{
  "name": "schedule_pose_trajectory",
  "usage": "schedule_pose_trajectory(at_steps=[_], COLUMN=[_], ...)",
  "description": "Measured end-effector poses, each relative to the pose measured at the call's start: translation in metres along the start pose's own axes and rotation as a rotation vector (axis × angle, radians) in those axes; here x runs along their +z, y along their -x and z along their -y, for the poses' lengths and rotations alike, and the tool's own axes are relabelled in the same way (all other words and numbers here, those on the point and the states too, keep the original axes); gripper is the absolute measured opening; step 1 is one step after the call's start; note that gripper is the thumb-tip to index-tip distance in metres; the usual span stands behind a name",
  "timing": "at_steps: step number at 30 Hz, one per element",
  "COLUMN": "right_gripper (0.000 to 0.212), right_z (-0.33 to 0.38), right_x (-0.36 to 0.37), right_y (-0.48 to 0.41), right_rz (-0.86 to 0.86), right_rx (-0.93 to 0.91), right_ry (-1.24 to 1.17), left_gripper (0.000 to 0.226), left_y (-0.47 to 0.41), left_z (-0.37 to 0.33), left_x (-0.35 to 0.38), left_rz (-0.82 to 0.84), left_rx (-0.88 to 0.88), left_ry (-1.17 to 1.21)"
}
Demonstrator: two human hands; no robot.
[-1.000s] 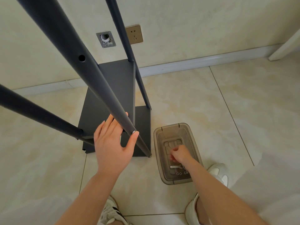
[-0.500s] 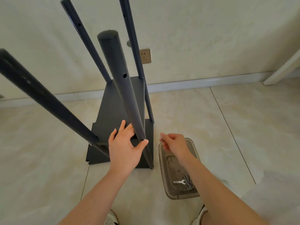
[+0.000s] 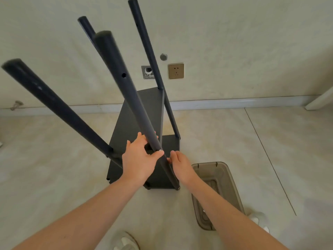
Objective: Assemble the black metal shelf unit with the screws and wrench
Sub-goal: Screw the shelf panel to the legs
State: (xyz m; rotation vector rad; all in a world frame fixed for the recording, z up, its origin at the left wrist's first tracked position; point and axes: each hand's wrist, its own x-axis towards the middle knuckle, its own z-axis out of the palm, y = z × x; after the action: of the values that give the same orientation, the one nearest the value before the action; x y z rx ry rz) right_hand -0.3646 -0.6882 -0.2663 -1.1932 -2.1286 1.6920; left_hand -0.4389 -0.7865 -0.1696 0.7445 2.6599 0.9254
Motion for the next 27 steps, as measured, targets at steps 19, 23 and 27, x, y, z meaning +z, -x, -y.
schedule_pose_trajectory(at_steps=[19, 23, 27], right_gripper=[0.031, 0.033, 0.033], right_z=[0.008, -0.001, -0.004], right_x=[0.067, 0.078, 0.079], right_y=[0.020, 0.031, 0.040], right_rz=[0.028, 0.009, 0.049], right_rx=[-0.094, -0.098, -0.095], right_ry=[0.063, 0.064, -0.002], left_gripper=[0.054, 0.050, 0.054], left_y=[0.029, 0.035, 0.035], left_z=[0.100, 0.121, 0.145], left_x=[-0.067, -0.073, -0.076], left_rz=[-0.042, 0.006, 0.071], left_rx=[-0.333, -0.339, -0.381], left_ry=[0.543, 0.557, 0.541])
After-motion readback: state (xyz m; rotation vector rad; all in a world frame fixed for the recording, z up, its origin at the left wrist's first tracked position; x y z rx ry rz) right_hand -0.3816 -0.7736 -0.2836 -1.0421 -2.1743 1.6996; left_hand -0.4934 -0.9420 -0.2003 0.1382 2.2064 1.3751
